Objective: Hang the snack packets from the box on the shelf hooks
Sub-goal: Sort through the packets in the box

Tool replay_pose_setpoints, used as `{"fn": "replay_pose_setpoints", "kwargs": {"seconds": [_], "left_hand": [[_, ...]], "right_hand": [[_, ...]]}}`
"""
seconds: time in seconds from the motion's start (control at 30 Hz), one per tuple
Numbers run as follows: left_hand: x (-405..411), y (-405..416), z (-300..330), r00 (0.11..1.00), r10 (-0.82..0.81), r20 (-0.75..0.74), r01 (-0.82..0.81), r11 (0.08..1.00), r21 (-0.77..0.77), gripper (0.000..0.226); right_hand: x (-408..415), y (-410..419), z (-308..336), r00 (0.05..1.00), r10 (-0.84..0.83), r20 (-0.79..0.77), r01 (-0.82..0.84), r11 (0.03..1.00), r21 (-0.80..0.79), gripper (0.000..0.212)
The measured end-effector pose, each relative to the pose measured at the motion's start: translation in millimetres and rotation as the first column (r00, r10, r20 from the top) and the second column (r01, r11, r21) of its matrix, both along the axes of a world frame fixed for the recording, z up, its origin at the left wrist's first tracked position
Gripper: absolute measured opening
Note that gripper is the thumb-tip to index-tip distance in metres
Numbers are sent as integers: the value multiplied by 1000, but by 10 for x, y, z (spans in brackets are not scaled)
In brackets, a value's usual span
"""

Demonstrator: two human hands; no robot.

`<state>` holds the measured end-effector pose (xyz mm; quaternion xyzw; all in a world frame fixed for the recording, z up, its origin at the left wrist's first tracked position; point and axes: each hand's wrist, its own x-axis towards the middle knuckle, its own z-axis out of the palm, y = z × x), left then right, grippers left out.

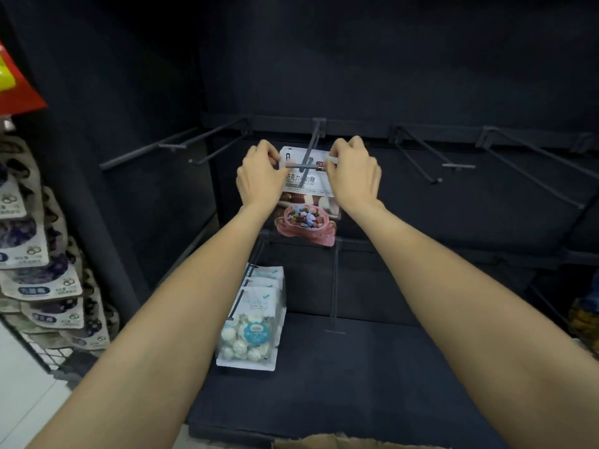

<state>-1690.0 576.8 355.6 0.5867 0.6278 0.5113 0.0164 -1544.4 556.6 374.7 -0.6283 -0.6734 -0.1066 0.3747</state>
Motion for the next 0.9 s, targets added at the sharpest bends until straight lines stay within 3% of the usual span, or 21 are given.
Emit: {"fn": "replay_pose_setpoints", "kwargs": {"seconds": [0.1,0.2,0.37,0.47,0.57,0.73,0.9], "left_hand": [[77,79,-30,993,-95,71,100,993,-67,10],[132,-73,-164,967,-196,162,206,978,-47,17],[216,-835,-526,886,-360,292,390,919,-53,12],[278,-1501,-835,832,-434,347,491,866,-93,14],[362,-2148,-1304,811,-466,354,551,813,-191,15],[518,-2969,-2218,832,-471,292,553,674,-490,15],[674,-3313,-3102,864,-460,206,417,422,-805,23]], "right_hand": [[-28,35,-20,990,26,-140,-27,1000,-5,19],[-21,-125,-189,954,158,-256,-139,986,93,30],[180,-816,-746,905,312,-289,-289,950,120,24],[421,-1438,-1233,923,285,-259,-311,948,-63,20],[705,-2116,-1787,926,252,-281,-340,880,-332,19],[1086,-3026,-2621,948,240,-207,-315,649,-693,22],[1325,-3580,-3236,967,218,-131,-216,430,-877,23]]}}
